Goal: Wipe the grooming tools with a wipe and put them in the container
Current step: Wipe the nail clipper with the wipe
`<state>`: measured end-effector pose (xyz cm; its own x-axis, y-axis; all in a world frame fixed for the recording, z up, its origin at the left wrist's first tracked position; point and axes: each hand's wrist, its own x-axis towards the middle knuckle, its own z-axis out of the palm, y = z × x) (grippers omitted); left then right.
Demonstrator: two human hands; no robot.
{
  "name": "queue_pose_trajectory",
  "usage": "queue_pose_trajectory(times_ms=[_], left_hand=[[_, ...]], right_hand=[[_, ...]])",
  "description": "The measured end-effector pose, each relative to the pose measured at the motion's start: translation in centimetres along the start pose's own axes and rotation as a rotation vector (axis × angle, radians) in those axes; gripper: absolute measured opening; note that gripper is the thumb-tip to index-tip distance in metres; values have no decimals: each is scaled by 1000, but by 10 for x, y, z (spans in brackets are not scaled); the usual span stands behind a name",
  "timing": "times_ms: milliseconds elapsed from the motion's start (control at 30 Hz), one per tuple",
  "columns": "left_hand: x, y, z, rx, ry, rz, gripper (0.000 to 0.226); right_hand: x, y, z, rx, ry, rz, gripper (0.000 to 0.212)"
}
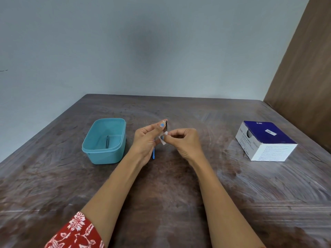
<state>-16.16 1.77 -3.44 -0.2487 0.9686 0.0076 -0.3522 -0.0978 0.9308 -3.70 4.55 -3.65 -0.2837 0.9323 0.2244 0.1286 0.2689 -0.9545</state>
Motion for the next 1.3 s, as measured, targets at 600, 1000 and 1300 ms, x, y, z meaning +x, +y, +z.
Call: queue_pose_trajectory(times_ms=[600, 1000, 1300], left_hand=[[2, -1, -2, -16, 14, 9, 18], [3, -2, -2, -28, -1, 19, 17], [3, -6, 0, 75, -4, 76, 21]], right_hand=[[2, 2, 1, -41, 5, 9, 8], [1, -2, 2, 31, 62, -40, 8], [3, 1, 1, 44, 113, -63, 10]])
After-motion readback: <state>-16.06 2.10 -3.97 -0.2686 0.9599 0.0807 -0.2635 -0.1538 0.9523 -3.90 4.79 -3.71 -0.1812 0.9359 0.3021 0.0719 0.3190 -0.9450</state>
